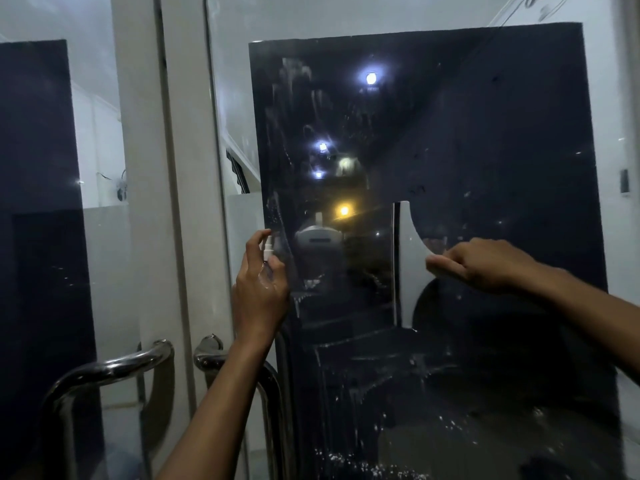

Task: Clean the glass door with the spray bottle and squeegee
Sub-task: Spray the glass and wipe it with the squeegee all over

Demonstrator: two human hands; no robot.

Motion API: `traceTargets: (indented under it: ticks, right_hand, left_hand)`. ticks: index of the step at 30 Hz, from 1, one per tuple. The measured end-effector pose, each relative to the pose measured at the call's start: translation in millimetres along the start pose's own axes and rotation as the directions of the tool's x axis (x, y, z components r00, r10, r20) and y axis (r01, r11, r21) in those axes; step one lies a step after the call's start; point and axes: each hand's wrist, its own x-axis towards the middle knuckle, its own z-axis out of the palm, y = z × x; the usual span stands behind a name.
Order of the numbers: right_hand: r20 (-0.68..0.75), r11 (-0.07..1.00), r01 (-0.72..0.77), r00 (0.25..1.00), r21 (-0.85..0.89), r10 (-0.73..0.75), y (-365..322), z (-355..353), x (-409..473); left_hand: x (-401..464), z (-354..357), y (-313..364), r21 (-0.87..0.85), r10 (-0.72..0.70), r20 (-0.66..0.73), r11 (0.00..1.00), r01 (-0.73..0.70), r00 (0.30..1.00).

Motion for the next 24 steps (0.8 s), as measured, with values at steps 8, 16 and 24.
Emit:
traceTargets:
  ticks: [8, 16, 24]
  right_hand:
    - [-0.039, 0.967, 0.168, 0.986, 0.193, -0.164, -112.7, 24.0, 31.8]
    - [-0.111, 0.995, 0.099, 0.989, -0.028, -0.101, -99.9, 13.2, 35.4]
    - [-0.122, 0.987, 0.088, 0.987, -0.131, -0.104, -45.2, 1.3, 29.1]
  left_hand:
    - [-10.7, -1.1, 2.8, -0.020, -0.030, 0.007, 0.999, 0.030, 1.000]
    - [-16.5, -0.4, -2.6, -0.024, -0.043, 0.011, 0.999, 0.043, 0.999]
    - [-22.0, -5.3, -0.9, -0.032, -0.058, 0.019, 0.998, 0.058, 0.998]
